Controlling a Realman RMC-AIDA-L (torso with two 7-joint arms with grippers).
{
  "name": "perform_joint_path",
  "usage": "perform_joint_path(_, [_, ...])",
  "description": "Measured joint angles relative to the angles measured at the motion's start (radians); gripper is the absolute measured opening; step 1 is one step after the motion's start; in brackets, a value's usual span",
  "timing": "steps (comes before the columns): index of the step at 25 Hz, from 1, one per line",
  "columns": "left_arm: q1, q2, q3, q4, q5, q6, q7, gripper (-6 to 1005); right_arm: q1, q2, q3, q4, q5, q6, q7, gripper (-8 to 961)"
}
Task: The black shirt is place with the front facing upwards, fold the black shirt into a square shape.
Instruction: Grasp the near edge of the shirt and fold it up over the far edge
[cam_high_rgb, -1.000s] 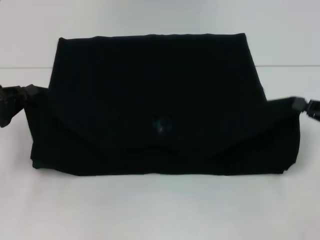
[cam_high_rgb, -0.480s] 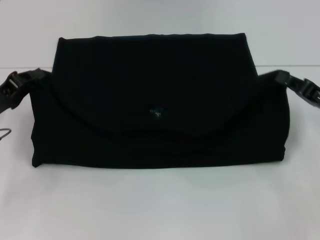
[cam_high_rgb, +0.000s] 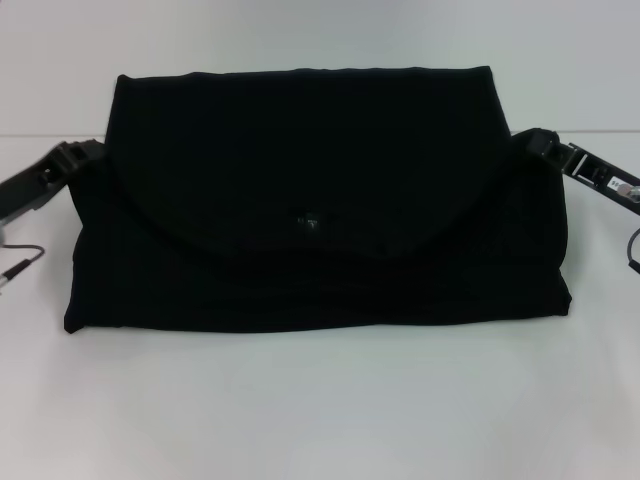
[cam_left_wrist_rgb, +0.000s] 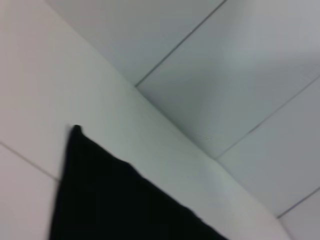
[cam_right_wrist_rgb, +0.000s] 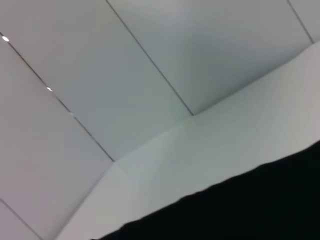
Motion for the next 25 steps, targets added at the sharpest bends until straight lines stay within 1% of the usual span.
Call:
perform_joint_path(5, [-0.024,-0.027,0.008,0.0,-0.001,-0.097,0.059,35,0.018,0.001,-0.015,0.023,0.0,0.07,-0.034,82])
perform_joint_path(7, [-0.027,-0.033,0.013,0.001,-0.002,-0.114,0.063,36,0.021,0.002,-0.019,0.025,0.0,0.08,-0.04,83])
perform_joint_path(13, [-0.029,-0.039,0.016,0.001,-0.033,-0.142,0.071,39,0.026,0.004,-0.022,0.025,0.0,0.107,-0.042,84])
perform_joint_path(18, [-0.036,-0.041,0.03,0.0,-0.049,-0.147,0.141,41,0.034,0.004,-0.024,0.025,-0.001,0.128,-0.043,85])
perform_joint_path(19, [-0.037,-0.043,0.03,0.0,-0.053,-0.147,0.154,41,0.035,0.004,-0.025,0.025,-0.001,0.13,-0.046,125])
perform_joint_path(23, [-0.035,-0.048,0.031,0.002,-0.079,-0.147,0.179,195,0.039,0.004,-0.025,0.025,-0.002,0.134,-0.068,283])
perform_joint_path(25, [-0.031,-0.048,0.031,0.004,-0.082,-0.146,0.18,254,0.04,0.004,-0.025,0.025,-0.002,0.135,-0.073,328])
